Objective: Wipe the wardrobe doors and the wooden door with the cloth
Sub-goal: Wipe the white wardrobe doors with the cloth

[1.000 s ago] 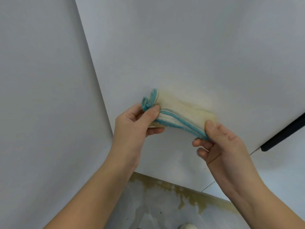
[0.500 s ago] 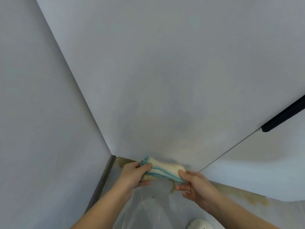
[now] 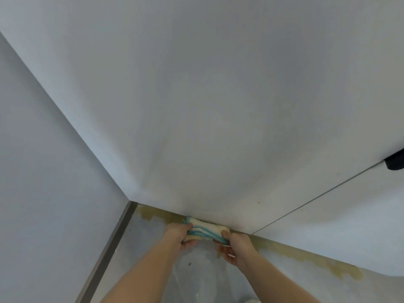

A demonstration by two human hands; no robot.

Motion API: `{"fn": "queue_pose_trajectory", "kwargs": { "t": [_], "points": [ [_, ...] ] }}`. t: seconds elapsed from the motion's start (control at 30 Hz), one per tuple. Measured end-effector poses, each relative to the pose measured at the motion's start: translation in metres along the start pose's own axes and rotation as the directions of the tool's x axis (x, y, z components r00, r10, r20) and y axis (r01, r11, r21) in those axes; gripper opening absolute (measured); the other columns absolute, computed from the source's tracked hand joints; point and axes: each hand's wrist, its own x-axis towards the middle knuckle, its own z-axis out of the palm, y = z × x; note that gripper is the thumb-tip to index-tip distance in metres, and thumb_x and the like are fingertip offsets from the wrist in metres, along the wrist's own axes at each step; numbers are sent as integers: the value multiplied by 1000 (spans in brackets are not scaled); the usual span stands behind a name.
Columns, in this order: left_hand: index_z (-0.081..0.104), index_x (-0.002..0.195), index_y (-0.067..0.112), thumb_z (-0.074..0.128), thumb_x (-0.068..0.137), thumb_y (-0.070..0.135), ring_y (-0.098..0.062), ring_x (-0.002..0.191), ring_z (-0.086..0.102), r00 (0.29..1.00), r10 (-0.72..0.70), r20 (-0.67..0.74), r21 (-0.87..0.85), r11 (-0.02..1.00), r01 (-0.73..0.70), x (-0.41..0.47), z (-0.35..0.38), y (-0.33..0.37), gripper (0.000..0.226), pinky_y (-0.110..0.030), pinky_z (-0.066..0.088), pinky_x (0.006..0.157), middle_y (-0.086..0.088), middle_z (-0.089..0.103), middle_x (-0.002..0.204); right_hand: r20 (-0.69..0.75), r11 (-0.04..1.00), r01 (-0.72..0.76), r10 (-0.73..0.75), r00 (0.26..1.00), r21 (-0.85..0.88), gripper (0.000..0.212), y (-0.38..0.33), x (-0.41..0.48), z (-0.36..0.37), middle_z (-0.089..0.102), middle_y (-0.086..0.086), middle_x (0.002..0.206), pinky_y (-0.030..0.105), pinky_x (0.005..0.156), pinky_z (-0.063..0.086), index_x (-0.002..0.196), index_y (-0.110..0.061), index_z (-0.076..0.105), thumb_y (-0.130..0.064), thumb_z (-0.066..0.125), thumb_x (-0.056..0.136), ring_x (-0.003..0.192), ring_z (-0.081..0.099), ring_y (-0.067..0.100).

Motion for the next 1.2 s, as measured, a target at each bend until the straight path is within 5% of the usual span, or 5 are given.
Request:
{"fn": "queue_pose_trajectory", "kwargs": {
  "t": [0.3,0.73,0.9,1.2],
  "points": [
    [52,104,-2,56,95,0,-26,68,57,997,70,-39,-93,993,-74,-5,8,5,10,-25,49,33,-17,57,83,-68,974,76,-63,996,213,11,-1,-1,8,68,19,71,22,40,41,83,1,62,0,58,93,56,56,21],
    [64,92,-4,65,89,2,-22,67,63,967,254,26,-162,956,-247,-104,-9,42,7,-24,55,46,-16,67,81,43,915,124,-152,988,385,7,-35,-85,-7,71,12,69,15,37,44,93,0,65,-5,61,93,47,61,9],
    [68,87,0,68,87,6,-14,57,64,930,355,93,-189,924,-334,-161,-14,63,7,-20,52,46,-11,69,73,68,877,223,-277,959,425,11,-55,-142,-20,72,18,84,15,36,42,99,0,66,-8,62,92,48,62,7],
    [71,82,5,68,86,12,-7,54,62,812,553,187,-216,830,-515,-269,-15,107,8,-17,50,47,-3,70,67,74,774,422,-512,856,472,10,-101,-256,-40,66,11,78,14,40,44,92,-3,69,-11,65,88,50,59,7]
  ]
}}
